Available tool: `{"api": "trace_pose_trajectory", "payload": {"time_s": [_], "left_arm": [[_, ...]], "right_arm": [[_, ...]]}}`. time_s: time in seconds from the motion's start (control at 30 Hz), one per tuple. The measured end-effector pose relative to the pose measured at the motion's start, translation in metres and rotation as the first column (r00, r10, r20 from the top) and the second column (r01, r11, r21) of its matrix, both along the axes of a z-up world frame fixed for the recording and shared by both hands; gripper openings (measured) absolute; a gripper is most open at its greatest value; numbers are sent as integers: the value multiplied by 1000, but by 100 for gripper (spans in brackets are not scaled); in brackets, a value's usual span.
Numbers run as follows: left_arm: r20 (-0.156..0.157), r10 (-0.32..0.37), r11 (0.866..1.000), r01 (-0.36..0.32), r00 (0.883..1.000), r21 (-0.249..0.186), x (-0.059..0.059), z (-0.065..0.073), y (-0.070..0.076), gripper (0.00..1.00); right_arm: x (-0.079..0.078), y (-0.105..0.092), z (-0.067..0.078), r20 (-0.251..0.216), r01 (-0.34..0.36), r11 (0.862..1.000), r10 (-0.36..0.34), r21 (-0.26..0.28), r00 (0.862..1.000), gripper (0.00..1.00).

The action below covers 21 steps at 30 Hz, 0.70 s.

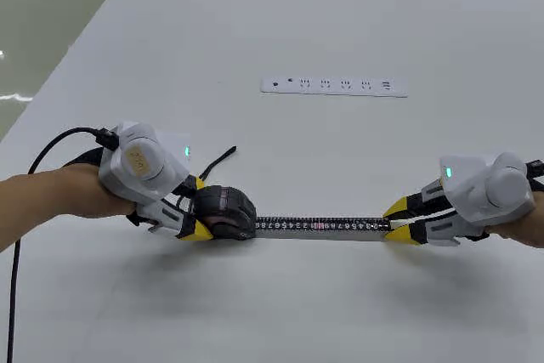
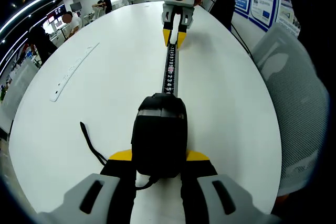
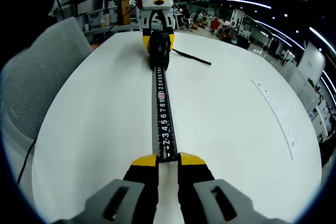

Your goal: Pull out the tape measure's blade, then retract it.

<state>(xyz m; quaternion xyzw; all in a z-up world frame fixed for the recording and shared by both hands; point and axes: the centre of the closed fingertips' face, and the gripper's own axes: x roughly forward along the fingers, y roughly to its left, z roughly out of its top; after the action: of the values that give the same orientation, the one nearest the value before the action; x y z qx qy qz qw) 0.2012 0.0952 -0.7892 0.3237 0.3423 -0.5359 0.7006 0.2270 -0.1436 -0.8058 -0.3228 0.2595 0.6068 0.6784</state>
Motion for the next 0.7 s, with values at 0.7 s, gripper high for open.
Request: {"api": "trace_pose_trajectory", "payload": {"time_s": [0.7], "left_arm": [[0,0,1000,0,1000,1,0,0,0,27]], "right_arm": [[1,-10,-1,3,9,1000,-9,-12,1000,12]]}}
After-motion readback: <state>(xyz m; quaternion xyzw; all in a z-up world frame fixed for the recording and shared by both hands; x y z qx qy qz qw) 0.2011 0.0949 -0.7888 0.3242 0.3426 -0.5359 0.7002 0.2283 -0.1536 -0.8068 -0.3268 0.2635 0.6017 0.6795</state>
